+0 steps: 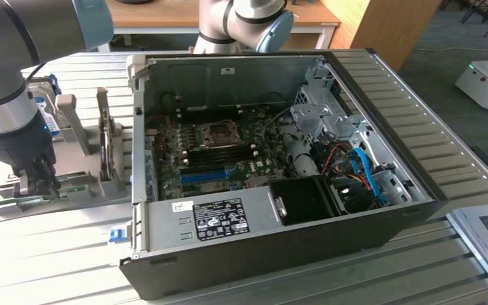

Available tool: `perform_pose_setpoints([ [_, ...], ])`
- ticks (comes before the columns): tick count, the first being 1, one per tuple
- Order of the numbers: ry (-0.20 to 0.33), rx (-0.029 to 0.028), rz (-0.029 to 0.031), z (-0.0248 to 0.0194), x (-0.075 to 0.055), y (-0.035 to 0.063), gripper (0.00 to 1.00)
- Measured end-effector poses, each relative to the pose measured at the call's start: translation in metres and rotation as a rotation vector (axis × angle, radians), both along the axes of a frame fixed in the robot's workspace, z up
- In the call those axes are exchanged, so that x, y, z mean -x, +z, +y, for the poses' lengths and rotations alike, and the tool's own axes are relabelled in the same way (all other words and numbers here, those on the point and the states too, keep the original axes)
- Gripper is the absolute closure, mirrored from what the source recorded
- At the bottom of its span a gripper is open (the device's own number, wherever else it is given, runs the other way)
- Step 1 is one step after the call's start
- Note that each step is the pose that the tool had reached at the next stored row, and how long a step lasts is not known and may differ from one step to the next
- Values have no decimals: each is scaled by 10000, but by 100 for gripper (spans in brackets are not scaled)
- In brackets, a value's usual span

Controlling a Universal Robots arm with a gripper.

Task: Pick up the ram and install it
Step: 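Pick up the ram and move it above insertion slot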

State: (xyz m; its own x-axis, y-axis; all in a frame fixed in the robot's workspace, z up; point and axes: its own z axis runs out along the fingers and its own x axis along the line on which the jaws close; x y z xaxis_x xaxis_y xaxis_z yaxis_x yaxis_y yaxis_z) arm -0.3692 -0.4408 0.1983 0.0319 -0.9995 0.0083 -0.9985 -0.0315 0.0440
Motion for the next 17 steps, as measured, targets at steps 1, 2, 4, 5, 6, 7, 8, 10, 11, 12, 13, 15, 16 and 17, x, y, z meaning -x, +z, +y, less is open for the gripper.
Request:
perform_pose_setpoints([
  [1, -26, 0, -1, 0, 0, 0, 75],
  [2, -44, 0, -1, 0, 0, 0, 75],
  [4, -46, 0, 0, 0, 0, 0, 75],
  [5, -46, 0, 0, 0, 0, 0, 75],
  [6, -46, 0, 0, 0, 0, 0, 75],
  [7, -46, 0, 0, 0, 0, 0, 75],
  [8, -46, 0, 0, 0, 0, 0, 75],
  [10, -46, -1, -1, 0, 0, 0, 75],
  [11, -46, -1, 0, 0, 0, 0, 75],
  [12, -46, -1, 0, 0, 0, 0, 75],
  [13, -46, -1, 0, 0, 0, 0, 75],
  [15, -46, 0, -1, 0, 0, 0, 75],
  [16, -46, 0, -1, 0, 0, 0, 75],
  [17, -46, 0, 0, 0, 0, 0, 75],
])
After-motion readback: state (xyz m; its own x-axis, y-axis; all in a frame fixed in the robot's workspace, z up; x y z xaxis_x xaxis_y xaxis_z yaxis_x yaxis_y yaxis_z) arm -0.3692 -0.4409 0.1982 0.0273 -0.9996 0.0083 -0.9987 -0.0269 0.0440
